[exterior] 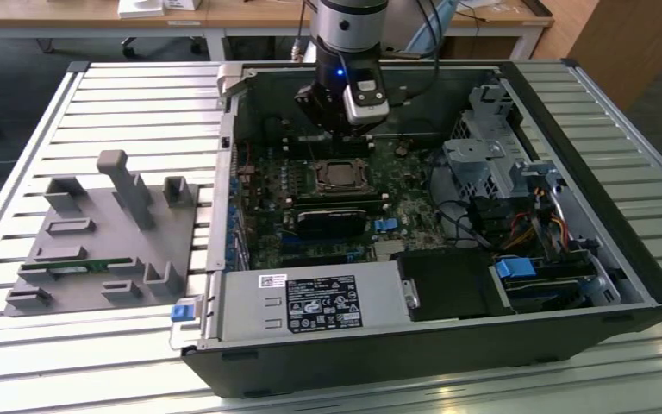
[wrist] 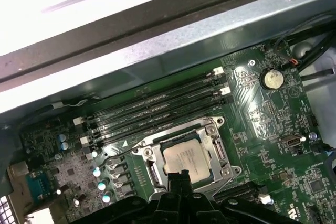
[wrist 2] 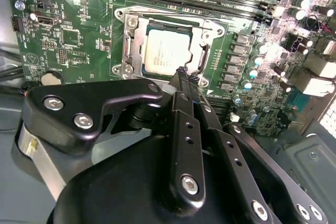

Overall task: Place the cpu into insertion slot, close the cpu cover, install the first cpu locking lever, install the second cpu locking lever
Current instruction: 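Install the first cpu locking lever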

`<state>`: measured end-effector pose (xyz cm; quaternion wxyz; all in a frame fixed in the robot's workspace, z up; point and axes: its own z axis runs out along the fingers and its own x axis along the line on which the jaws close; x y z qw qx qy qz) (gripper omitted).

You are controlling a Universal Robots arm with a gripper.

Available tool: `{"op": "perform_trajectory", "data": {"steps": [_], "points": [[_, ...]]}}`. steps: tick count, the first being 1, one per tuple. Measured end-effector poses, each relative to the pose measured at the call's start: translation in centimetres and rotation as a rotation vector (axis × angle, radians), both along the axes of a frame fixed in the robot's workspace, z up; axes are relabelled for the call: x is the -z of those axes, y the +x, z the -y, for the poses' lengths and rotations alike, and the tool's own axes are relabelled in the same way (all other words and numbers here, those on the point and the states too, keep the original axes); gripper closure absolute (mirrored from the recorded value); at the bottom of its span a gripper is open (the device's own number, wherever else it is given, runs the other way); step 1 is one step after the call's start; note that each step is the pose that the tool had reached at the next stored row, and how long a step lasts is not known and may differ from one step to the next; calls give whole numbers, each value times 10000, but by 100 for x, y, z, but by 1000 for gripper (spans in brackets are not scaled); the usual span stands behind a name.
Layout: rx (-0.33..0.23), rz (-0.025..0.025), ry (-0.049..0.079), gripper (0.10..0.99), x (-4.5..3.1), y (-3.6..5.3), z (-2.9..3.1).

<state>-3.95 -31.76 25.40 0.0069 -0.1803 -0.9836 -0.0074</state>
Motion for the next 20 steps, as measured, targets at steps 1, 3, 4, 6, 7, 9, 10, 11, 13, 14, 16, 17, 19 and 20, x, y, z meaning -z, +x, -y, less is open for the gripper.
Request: {"op": "perform_trajectory", "data": {"steps": [1,3,4,6,7,9,10,11,13,14,16,17,19,20], "points": [[-54,0,0,980,0,0,0],[-164,0,-1,980,0,0,0],[-216,-1,-1,980,0,0,0],[-322,-1,-1,980,0,0,0],[-374,0,-1,980,0,0,0],[-480,0,-1,980,0,0,0],[-539,0,-1,980,0,0,0],[-595,0,0,980,0,0,0],[-709,0,0,980,0,0,0],[-766,0,0,980,0,0,0],[-881,0,-1,980,0,0,0],[-941,0,0,980,0,0,0],[-1058,0,-1,980,0,0,0],[-1114,0,0,980,0,0,0]]}}
